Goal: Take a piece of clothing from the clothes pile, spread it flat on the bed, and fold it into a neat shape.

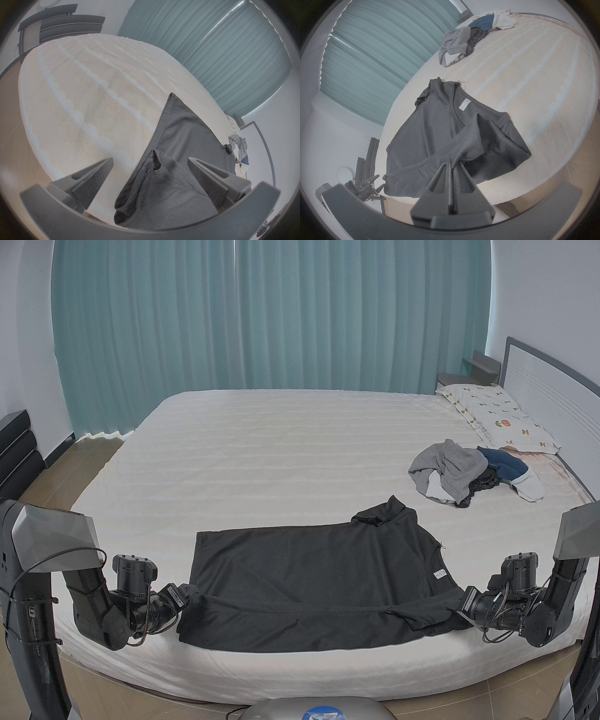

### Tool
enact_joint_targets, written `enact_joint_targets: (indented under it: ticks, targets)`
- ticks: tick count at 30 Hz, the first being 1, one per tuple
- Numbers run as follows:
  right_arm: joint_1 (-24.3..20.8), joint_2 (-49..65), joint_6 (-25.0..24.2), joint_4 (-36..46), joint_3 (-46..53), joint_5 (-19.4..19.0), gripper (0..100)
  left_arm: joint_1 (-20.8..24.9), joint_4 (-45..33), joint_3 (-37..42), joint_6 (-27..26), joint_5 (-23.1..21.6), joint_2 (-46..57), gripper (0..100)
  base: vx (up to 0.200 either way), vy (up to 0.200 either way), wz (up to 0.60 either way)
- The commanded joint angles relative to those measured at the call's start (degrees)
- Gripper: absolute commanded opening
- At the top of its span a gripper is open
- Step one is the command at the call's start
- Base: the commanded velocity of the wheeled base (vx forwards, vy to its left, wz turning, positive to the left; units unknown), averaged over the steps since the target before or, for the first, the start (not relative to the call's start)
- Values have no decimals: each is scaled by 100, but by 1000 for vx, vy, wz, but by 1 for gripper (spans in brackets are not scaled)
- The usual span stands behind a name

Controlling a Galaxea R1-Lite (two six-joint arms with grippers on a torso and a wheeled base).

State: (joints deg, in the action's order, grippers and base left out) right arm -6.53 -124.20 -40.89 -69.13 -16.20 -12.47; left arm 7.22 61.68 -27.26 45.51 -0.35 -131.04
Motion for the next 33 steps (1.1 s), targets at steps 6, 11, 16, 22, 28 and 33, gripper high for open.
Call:
enact_joint_targets:
  ticks: [6,11,16,22,28,33]
  targets:
    - [-94,273,2,14,179,8,0,-1,1,1,2,0,-10,100,0,0,0]
    - [-67,265,11,23,223,8,0,-1,1,1,2,0,-10,100,0,0,0]
    - [-85,238,63,506,214,-1,100,-1,1,1,2,-9,-10,100,0,0,0]
    - [-6,-52,353,612,170,-1,100,-1,1,1,2,-9,-10,100,0,0,0]
    - [232,141,380,559,47,-1,100,-1,1,-16,2,-9,-10,100,0,0,0]
    - [618,484,397,594,-138,-10,100,-36,1,-69,2,-9,-10,100,0,0,0]
